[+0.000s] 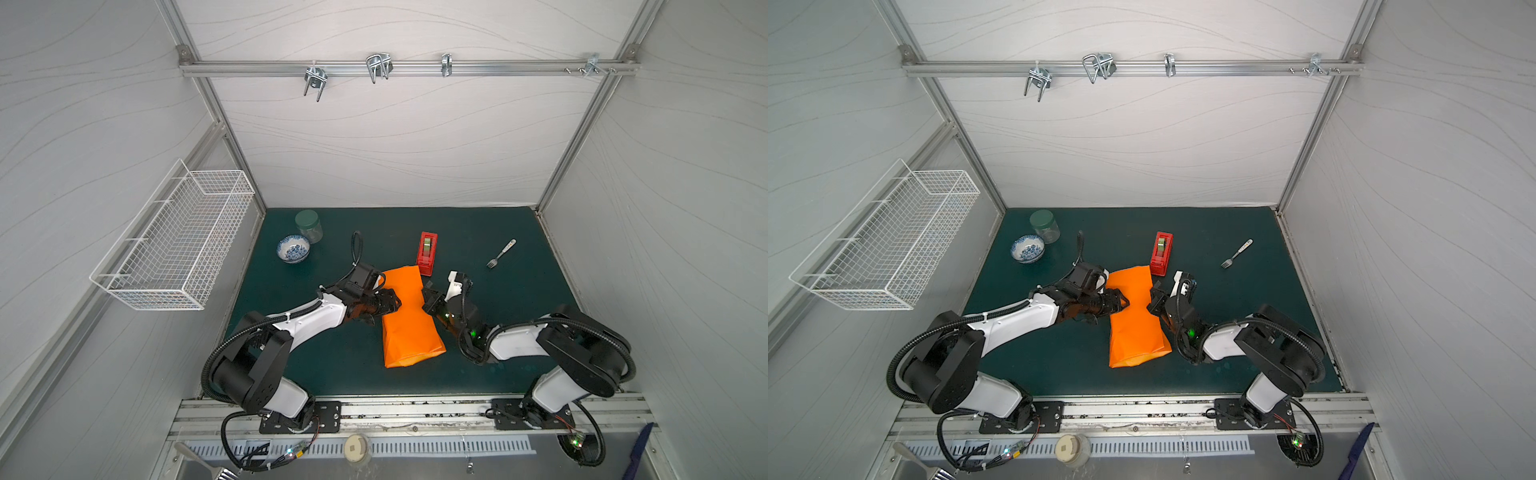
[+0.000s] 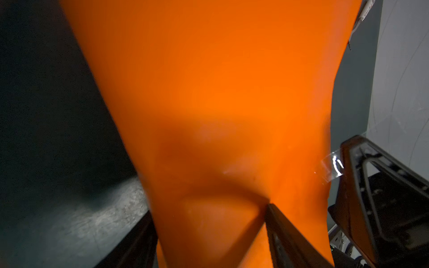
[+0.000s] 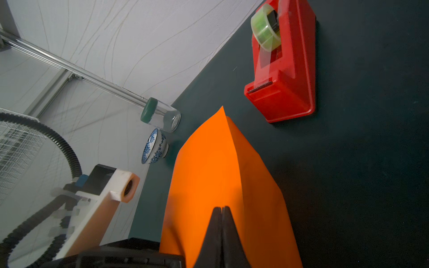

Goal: Wrap the gift box in paper

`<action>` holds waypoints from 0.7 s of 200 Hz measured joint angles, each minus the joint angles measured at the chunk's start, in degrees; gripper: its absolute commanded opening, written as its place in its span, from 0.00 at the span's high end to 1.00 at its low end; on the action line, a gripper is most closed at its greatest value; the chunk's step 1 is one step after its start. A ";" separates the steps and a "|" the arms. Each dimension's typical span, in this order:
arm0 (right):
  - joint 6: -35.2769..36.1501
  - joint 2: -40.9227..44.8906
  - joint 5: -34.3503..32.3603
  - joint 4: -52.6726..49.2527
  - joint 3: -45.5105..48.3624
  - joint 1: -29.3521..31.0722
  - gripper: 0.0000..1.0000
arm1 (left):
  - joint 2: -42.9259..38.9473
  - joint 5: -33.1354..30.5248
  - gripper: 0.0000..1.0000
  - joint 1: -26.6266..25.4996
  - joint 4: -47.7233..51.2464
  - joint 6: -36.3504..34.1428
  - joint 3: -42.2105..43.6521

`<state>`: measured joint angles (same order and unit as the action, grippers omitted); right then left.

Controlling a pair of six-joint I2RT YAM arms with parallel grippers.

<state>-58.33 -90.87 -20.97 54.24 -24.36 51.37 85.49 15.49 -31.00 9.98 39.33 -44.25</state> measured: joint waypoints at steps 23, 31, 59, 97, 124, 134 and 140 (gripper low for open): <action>-0.17 -0.90 -0.07 0.50 0.42 0.00 1.00 | 0.11 0.00 0.29 0.00 -0.02 -0.02 0.00; -0.22 -1.27 -0.07 0.68 0.46 0.00 1.00 | 0.11 0.00 0.29 0.00 -0.02 -0.04 0.00; -0.33 -2.16 -0.26 1.95 1.11 0.00 1.00 | 0.15 0.04 0.29 0.02 -0.02 -0.09 0.00; -0.37 -2.47 -0.20 3.17 1.51 0.00 1.00 | 0.22 0.24 0.29 0.15 -0.04 -0.13 0.00; -0.37 -2.49 0.02 3.54 1.70 0.00 0.99 | 0.33 0.44 0.29 0.22 -0.04 -0.13 0.00; -0.37 -2.49 0.04 3.61 1.77 0.00 0.96 | 0.39 0.50 0.29 0.22 -0.04 -0.13 0.00; -0.37 -2.49 0.04 3.63 1.79 0.00 0.95 | 0.39 0.50 0.29 0.22 -0.07 -0.13 0.00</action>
<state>-58.70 -93.36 -20.93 57.87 -22.57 51.37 85.89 15.99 -30.79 9.91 39.20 -44.25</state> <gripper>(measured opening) 0.045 0.713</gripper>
